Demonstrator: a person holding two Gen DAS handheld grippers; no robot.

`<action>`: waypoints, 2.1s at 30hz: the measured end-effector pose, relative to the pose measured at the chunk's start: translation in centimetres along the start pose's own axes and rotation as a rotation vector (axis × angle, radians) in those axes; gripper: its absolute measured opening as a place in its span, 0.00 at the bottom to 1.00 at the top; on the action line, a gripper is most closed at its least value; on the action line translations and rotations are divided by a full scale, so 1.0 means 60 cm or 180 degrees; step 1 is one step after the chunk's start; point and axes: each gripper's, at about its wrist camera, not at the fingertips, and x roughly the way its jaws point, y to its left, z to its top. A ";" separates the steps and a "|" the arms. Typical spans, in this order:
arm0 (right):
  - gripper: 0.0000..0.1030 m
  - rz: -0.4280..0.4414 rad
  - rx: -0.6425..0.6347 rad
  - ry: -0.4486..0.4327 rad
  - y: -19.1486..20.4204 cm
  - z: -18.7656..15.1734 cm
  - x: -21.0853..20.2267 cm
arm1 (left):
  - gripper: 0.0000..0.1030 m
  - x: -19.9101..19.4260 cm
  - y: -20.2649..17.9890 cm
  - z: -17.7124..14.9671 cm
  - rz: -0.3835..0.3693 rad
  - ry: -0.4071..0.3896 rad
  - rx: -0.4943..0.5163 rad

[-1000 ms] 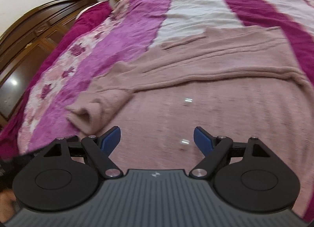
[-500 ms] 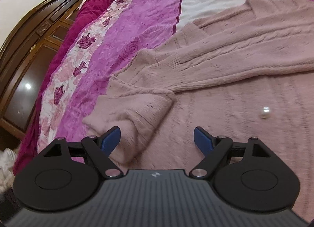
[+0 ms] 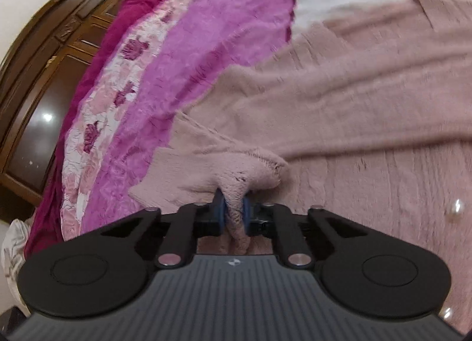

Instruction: Fold small clothes

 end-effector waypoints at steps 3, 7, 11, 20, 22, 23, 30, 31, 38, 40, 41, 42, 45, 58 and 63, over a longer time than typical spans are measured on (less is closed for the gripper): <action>0.10 0.0072 -0.0176 -0.0194 0.014 0.017 -0.027 | 0.59 0.006 -0.006 0.010 -0.0017 -0.0026 0.0032; 0.09 0.0121 -0.0424 -0.0506 0.051 0.050 -0.067 | 0.59 0.013 -0.015 0.022 -0.0050 -0.0057 0.0053; 0.09 0.0157 -0.0720 -0.0696 0.086 0.091 -0.098 | 0.59 0.026 -0.026 0.033 -0.0030 -0.0101 0.0118; 0.09 -0.0134 -0.1233 -0.1054 0.112 0.149 -0.158 | 0.59 0.079 -0.031 0.062 0.0281 -0.0103 0.0180; 0.09 -0.0258 -0.1240 -0.1106 0.090 0.152 -0.169 | 0.60 0.088 -0.026 0.061 0.0282 -0.0039 0.0149; 0.09 -0.0329 -0.1227 -0.1111 0.075 0.152 -0.172 | 0.60 0.090 -0.025 0.061 0.0268 -0.0024 0.0143; 0.09 -0.0810 -0.1030 -0.0847 -0.068 0.118 -0.133 | 0.59 0.093 -0.039 0.055 0.0279 -0.0019 0.0295; 0.09 -0.0836 -0.0988 -0.0827 -0.087 0.111 -0.127 | 0.59 0.092 -0.040 0.054 0.0282 -0.0021 0.0306; 0.48 -0.1124 -0.0587 -0.0658 -0.168 0.078 -0.086 | 0.59 0.090 -0.042 0.052 0.0308 -0.0024 0.0284; 0.72 -0.1325 -0.0634 -0.0769 -0.172 0.067 -0.087 | 0.59 0.089 -0.044 0.050 0.0317 -0.0030 0.0294; 0.74 -0.1367 -0.0647 -0.0787 -0.173 0.062 -0.088 | 0.59 0.088 -0.045 0.049 0.0321 -0.0032 0.0307; 0.74 -0.1366 -0.0638 -0.0787 -0.174 0.061 -0.092 | 0.59 0.088 -0.045 0.048 0.0324 -0.0036 0.0318; 0.74 -0.1341 -0.0628 -0.0853 -0.165 0.059 -0.110 | 0.60 0.088 -0.045 0.048 0.0327 -0.0035 0.0316; 0.74 -0.1056 -0.0975 -0.1001 -0.041 0.025 -0.123 | 0.60 0.089 -0.042 0.048 0.0320 -0.0016 0.0292; 0.74 -0.0921 -0.1286 -0.0939 -0.002 0.014 -0.089 | 0.61 0.090 -0.044 0.046 0.0339 -0.0031 0.0321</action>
